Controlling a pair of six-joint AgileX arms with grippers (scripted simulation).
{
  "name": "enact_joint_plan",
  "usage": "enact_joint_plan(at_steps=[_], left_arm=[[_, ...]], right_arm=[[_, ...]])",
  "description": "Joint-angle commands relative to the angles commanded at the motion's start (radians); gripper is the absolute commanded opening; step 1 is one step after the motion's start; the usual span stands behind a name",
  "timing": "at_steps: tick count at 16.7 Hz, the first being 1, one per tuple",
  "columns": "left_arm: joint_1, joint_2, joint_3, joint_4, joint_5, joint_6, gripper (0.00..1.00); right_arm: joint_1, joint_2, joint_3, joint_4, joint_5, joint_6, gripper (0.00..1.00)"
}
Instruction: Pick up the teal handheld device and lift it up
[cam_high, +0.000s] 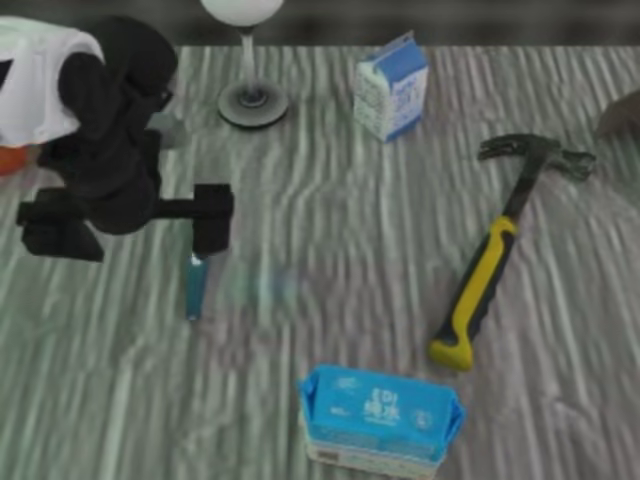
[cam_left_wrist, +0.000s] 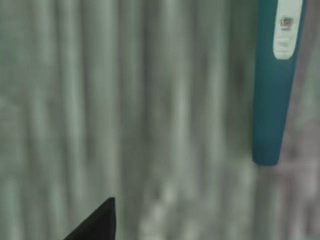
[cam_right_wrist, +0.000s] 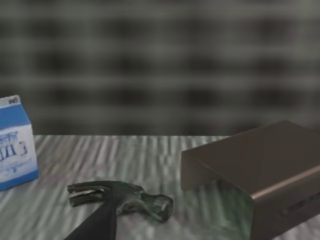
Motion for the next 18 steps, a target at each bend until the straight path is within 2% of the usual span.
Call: enact_joint_plan(at_steps=[4,11,14,18], left_arm=[[-0.03,0.138,0.118,-0.06,-0.002,-0.028,1.0],[-0.028,0.15,0.124,-0.059,-0.002,-0.029,1.0],[-0.028,0.194,0.097,0.009,-0.001,-0.025,1.0],[-0.025,0.297,0.034,0.184,0.0,-0.02,1.0]], right_arm=[[0.0,0.0,0.0,0.0,0.0,0.0,1.0],[0.0,0.0,0.0,0.0,0.0,0.0,1.0],[0.0,0.0,0.0,0.0,0.0,0.0,1.0],[0.0,0.0,0.0,0.0,0.0,0.0,1.0]])
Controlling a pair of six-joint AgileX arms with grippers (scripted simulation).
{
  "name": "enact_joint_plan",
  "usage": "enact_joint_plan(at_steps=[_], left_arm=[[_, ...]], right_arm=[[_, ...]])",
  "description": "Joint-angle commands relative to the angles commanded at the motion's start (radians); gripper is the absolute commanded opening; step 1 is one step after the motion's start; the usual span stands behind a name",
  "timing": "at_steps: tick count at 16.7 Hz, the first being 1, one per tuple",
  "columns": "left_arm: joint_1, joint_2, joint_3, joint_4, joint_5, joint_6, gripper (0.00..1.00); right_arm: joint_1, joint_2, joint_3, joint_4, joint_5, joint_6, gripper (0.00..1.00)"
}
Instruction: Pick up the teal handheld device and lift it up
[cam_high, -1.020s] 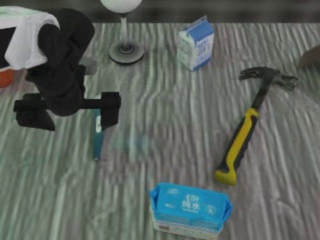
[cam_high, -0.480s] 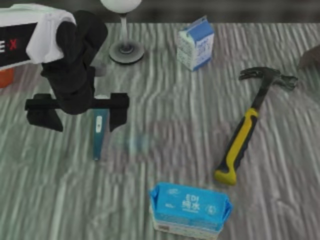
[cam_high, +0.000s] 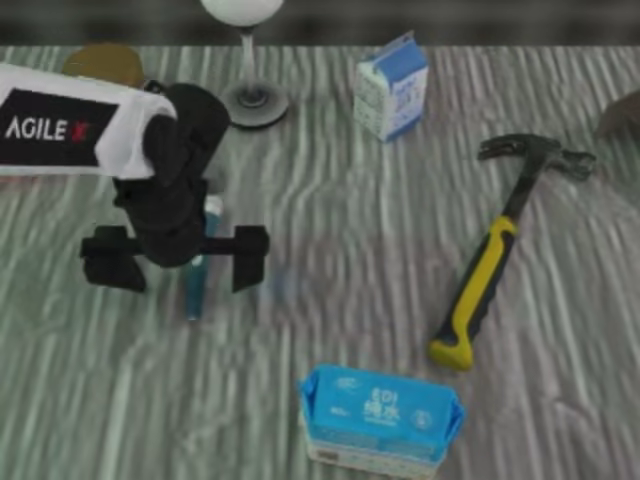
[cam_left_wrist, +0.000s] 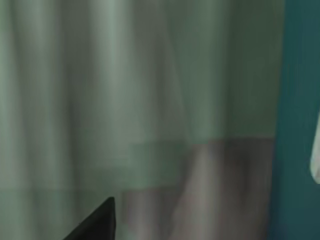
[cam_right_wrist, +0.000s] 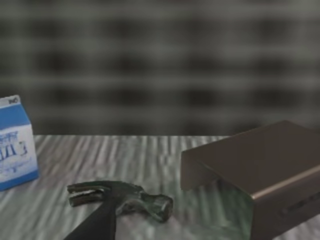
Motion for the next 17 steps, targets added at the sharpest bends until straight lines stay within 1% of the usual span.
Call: enact_joint_plan(at_steps=[3,7,17], left_arm=[[0.002,0.055,-0.033,0.082,0.001,0.002,1.0],[0.002,0.06,-0.035,0.089,0.001,0.003,1.0],[0.002,0.06,-0.035,0.089,0.001,0.003,0.25]], right_arm=[[0.0,0.0,0.0,0.0,0.0,0.0,1.0],[0.0,0.0,0.0,0.0,0.0,0.0,1.0],[0.0,0.0,0.0,0.0,0.0,0.0,1.0]])
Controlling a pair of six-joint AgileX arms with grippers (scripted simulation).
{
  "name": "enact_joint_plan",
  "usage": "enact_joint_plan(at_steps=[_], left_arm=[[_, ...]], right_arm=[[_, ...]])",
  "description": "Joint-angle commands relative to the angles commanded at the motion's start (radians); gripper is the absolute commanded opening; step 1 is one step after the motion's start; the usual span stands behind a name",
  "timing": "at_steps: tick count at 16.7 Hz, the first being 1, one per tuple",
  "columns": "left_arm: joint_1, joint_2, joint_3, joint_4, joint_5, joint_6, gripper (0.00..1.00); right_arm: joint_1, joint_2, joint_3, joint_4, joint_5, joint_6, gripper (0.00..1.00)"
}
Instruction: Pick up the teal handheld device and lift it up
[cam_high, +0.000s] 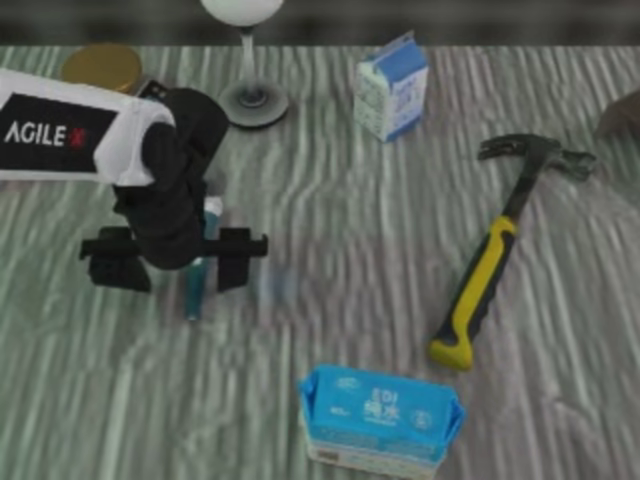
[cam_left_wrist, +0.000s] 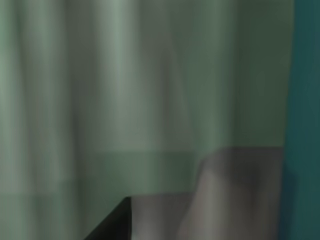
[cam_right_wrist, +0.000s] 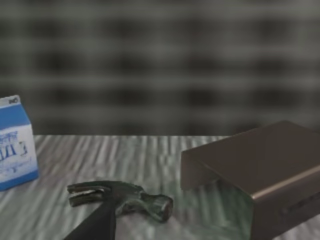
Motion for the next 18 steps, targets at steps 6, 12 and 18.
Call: enact_joint_plan(at_steps=[6,12,18], left_arm=[[0.0,0.0,0.0,0.0,0.0,0.0,0.0],[-0.001,-0.062,0.021,-0.029,-0.019,0.015,0.0],[0.0,-0.092,-0.014,0.127,0.038,0.054,0.0]], right_arm=[[0.0,0.0,0.0,0.0,0.0,0.0,1.0],[0.0,0.0,0.0,0.0,0.0,0.0,1.0],[0.0,0.0,0.0,0.0,0.0,0.0,1.0]])
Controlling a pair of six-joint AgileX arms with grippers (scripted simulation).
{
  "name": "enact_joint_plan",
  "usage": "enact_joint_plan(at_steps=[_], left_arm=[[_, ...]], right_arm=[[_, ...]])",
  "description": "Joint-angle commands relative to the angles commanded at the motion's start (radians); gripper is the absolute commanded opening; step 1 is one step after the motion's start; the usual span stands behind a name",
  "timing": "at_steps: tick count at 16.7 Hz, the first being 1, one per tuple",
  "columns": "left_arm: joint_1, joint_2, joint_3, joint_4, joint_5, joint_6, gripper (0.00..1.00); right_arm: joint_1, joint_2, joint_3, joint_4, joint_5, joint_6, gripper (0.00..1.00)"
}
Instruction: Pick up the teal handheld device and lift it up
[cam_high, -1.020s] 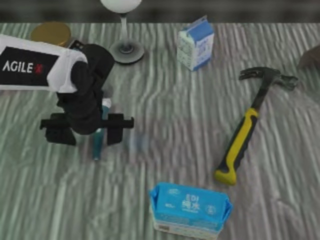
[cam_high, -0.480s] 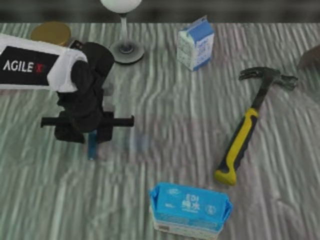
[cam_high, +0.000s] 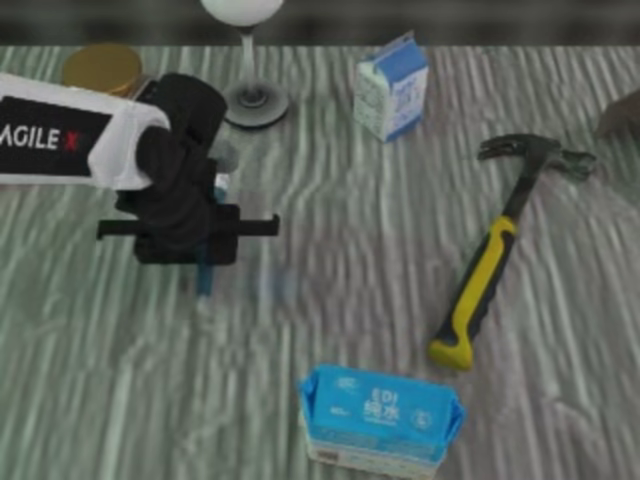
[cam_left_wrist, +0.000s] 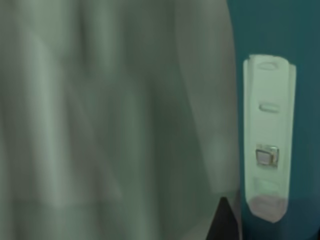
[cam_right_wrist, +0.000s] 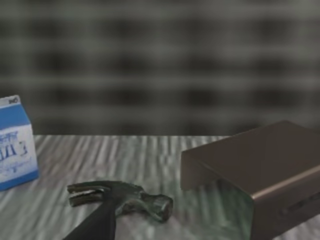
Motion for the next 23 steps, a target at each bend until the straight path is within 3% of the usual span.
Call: enact_joint_plan(at_steps=[15,19,23], left_arm=[[0.038,-0.278,-0.336,1.166,0.403,0.264,0.0],[0.045,-0.338,-0.379,1.3,0.458,0.305,0.0],[0.045,-0.342,-0.381,1.307,0.46,0.307,0.0]], right_arm=[[0.0,0.0,0.0,0.0,0.0,0.0,1.0],[0.0,0.0,0.0,0.0,0.0,0.0,1.0],[0.0,0.0,0.0,0.0,0.0,0.0,1.0]])
